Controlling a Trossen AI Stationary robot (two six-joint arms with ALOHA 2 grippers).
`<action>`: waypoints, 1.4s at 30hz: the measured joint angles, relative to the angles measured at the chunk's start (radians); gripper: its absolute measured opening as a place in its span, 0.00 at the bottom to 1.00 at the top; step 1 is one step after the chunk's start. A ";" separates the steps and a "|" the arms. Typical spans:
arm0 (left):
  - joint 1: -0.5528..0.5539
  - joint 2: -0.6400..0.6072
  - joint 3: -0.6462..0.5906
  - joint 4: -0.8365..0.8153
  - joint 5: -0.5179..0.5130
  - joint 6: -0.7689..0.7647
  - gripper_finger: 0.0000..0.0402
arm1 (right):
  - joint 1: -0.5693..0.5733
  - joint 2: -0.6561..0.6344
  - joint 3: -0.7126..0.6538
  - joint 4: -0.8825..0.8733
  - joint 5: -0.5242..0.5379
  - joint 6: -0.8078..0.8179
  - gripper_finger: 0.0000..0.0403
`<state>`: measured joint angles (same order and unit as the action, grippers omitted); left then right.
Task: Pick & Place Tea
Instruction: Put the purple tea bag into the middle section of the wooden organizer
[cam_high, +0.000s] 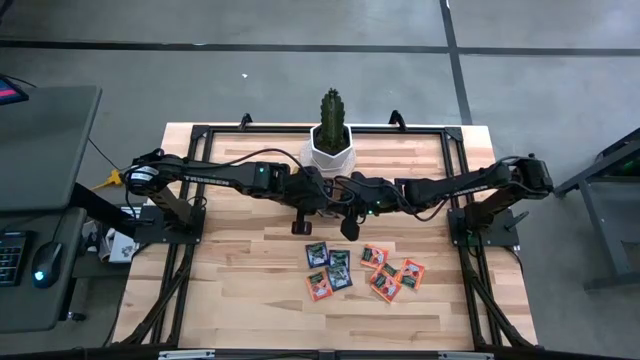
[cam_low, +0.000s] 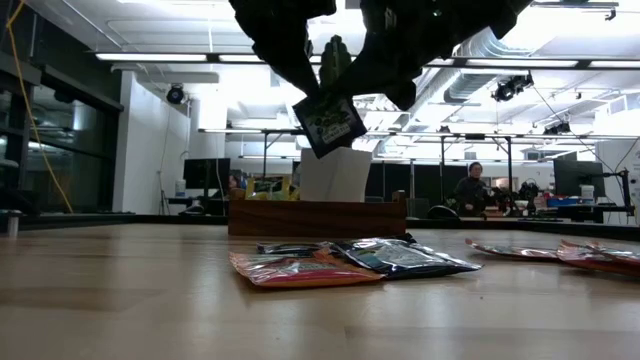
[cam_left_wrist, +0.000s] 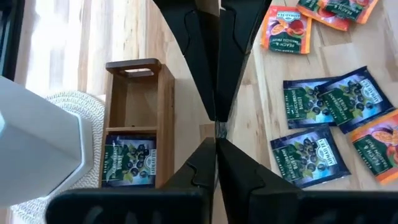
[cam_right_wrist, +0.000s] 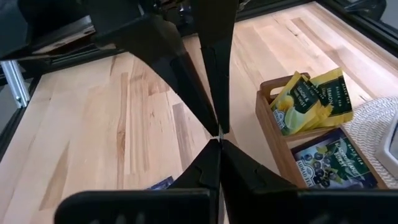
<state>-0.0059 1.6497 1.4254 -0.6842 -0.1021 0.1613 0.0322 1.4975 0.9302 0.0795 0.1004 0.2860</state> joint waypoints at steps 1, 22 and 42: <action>0.000 0.000 0.000 -0.005 -0.008 0.003 0.06 | 0.000 0.000 0.000 0.000 0.007 0.006 0.00; -0.001 -0.162 -0.053 -0.282 -0.294 -0.067 0.45 | -0.127 0.033 0.000 0.054 0.066 0.004 0.00; -0.001 -0.548 -0.605 0.162 -0.178 -0.378 0.42 | -0.242 0.155 -0.060 0.247 -0.003 0.074 0.00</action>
<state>-0.0067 1.1020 0.8199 -0.5226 -0.2801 -0.2169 -0.2098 1.6521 0.8705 0.3264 0.0977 0.3598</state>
